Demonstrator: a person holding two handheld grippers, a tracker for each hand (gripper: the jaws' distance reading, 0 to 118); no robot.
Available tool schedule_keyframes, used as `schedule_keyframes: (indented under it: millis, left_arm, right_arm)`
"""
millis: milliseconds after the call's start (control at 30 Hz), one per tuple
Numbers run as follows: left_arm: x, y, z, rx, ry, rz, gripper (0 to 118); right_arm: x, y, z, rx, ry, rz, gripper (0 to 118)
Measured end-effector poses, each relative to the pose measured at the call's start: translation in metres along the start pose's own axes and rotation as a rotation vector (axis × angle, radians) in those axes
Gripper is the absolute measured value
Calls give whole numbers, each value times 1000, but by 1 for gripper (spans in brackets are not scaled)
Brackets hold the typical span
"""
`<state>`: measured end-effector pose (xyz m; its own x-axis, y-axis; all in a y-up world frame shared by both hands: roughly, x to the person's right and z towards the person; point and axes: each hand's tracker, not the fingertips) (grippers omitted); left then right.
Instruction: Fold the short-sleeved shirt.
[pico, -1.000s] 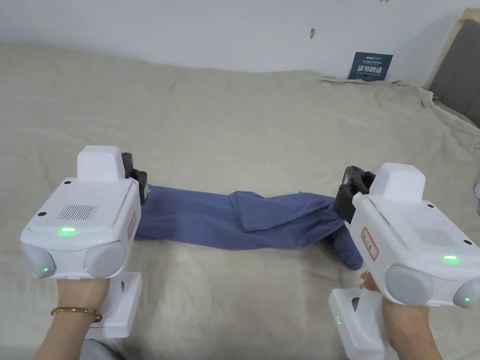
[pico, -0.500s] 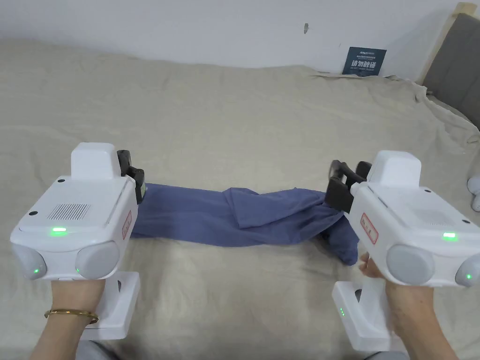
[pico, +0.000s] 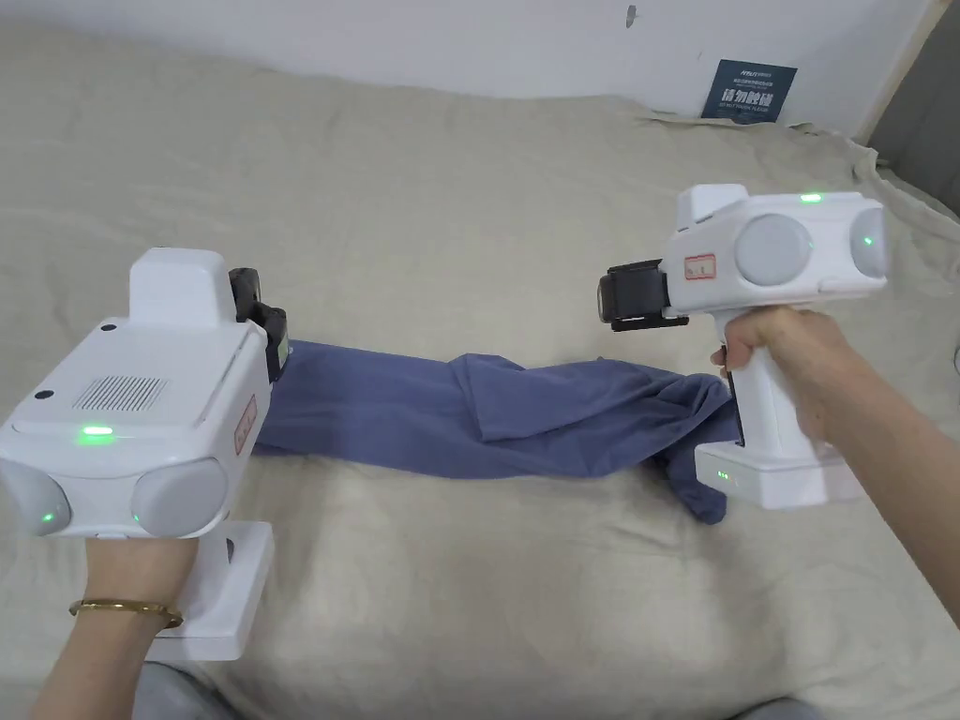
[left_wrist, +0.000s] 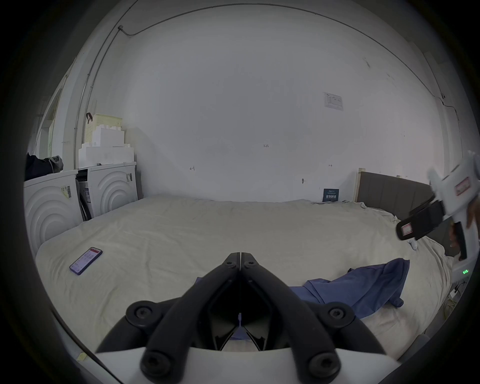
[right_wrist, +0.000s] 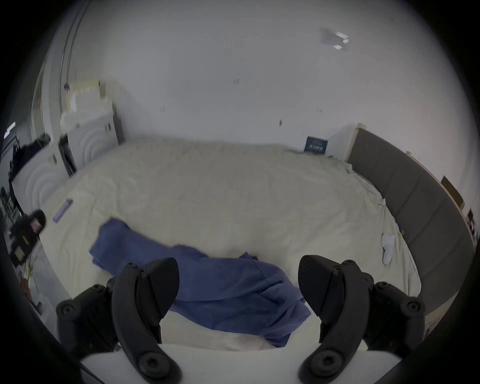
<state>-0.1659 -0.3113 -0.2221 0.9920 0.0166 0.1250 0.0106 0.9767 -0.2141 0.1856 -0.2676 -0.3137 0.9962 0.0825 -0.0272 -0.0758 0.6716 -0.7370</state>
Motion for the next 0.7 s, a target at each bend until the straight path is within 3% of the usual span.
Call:
schedule_keyframes:
  millis: [233, 400, 500, 567, 700]
  left_arm:
    - [-6, -4, -16, -26, 6, 19, 0]
    - [-8, -8, -29, -39, 16, 20, 0]
    - [-11, -11, -37, -51, 23, 24, 0]
    - [-13, -14, -43, -64, 30, 28, 0]
    - [-16, -19, -51, -84, 39, 40, 0]
  right_arm:
    - [11, 23, -96, -298, -23, -62, 96]
    - [19, 29, -141, -359, -51, -73, 92]
    - [30, 27, -161, -388, -48, -143, 81]
    - [35, 24, -173, -416, -63, -149, 70]
    - [43, 14, -185, -451, -56, -159, 59]
